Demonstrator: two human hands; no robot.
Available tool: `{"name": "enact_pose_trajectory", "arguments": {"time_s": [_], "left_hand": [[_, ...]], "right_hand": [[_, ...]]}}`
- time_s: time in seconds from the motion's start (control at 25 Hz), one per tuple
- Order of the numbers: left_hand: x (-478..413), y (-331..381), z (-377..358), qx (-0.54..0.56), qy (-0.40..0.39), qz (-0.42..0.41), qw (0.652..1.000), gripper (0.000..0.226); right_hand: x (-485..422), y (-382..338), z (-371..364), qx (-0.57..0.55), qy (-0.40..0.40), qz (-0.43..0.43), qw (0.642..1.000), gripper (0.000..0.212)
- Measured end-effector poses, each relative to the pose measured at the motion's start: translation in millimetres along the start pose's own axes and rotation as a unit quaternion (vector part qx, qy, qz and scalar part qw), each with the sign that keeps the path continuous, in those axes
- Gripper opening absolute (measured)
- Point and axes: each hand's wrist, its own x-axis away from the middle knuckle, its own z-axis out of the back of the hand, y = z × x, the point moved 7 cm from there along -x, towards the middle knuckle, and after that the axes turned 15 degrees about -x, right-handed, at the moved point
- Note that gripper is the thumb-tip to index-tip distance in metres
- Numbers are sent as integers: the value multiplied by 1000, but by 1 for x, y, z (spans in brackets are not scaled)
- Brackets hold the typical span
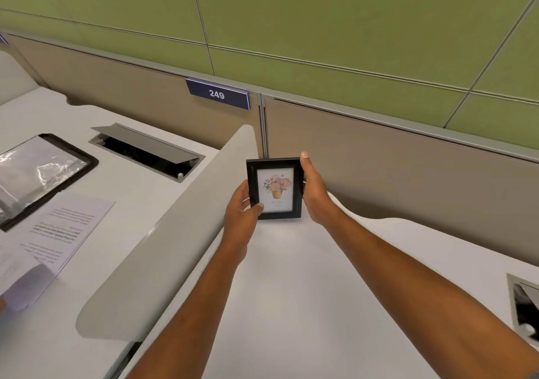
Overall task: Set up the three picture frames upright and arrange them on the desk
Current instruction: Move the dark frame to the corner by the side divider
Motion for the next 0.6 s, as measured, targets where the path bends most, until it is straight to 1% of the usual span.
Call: {"name": "enact_pose_trajectory", "arguments": {"time_s": [0.24, 0.6], "left_hand": [[-32, -9, 4, -11, 4, 10, 1000, 70], [-47, -15, 7, -15, 7, 10, 1000, 72]], "right_hand": [[-43, 8, -13, 9, -13, -9, 1000, 50], [-59, 13, -22, 10, -17, -16, 1000, 52]]}}
